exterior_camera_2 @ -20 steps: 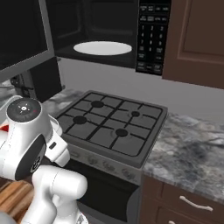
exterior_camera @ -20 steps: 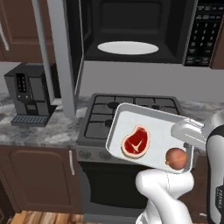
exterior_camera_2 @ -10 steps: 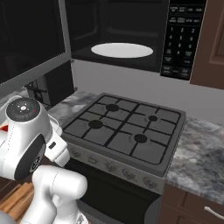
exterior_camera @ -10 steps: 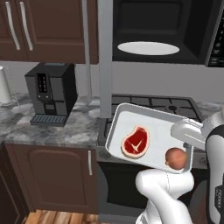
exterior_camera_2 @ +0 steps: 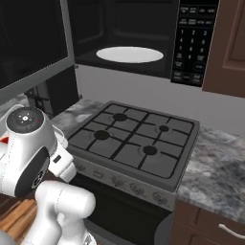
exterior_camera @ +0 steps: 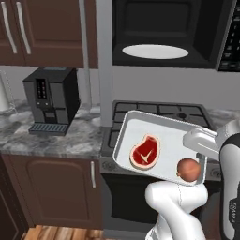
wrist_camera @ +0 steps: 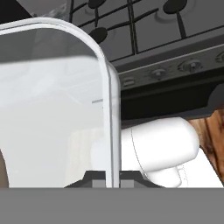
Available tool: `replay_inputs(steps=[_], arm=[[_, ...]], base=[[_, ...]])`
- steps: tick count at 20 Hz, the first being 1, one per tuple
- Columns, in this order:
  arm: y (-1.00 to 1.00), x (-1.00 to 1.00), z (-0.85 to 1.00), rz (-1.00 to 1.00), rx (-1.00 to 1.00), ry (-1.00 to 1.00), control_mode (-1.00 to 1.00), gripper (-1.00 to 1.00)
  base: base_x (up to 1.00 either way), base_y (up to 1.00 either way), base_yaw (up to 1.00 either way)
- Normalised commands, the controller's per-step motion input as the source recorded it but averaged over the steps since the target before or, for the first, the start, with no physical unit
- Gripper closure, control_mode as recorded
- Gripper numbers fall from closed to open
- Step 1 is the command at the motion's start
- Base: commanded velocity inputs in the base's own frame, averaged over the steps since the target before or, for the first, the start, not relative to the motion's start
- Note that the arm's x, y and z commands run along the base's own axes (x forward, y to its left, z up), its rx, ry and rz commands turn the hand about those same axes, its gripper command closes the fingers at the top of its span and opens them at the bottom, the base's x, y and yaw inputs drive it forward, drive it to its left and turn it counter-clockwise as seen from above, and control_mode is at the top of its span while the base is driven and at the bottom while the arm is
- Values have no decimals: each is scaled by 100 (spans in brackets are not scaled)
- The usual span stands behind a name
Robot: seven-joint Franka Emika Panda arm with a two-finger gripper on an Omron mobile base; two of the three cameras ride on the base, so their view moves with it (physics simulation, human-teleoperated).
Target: Place the tupperware containing the steak and onion meal in the microwave. Close the microwave door and press the start button to reheat the meal.
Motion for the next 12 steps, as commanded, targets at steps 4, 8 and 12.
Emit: replay_inputs(steps=[4,8,12], arm=[[0,0,0,0,0,0,100,100],[0,0,0,0,0,0,100,100],[0,0,0,0,0,0,-100,100]], base=[[0,-39,-5],[0,-20,-4],[0,0,0]])
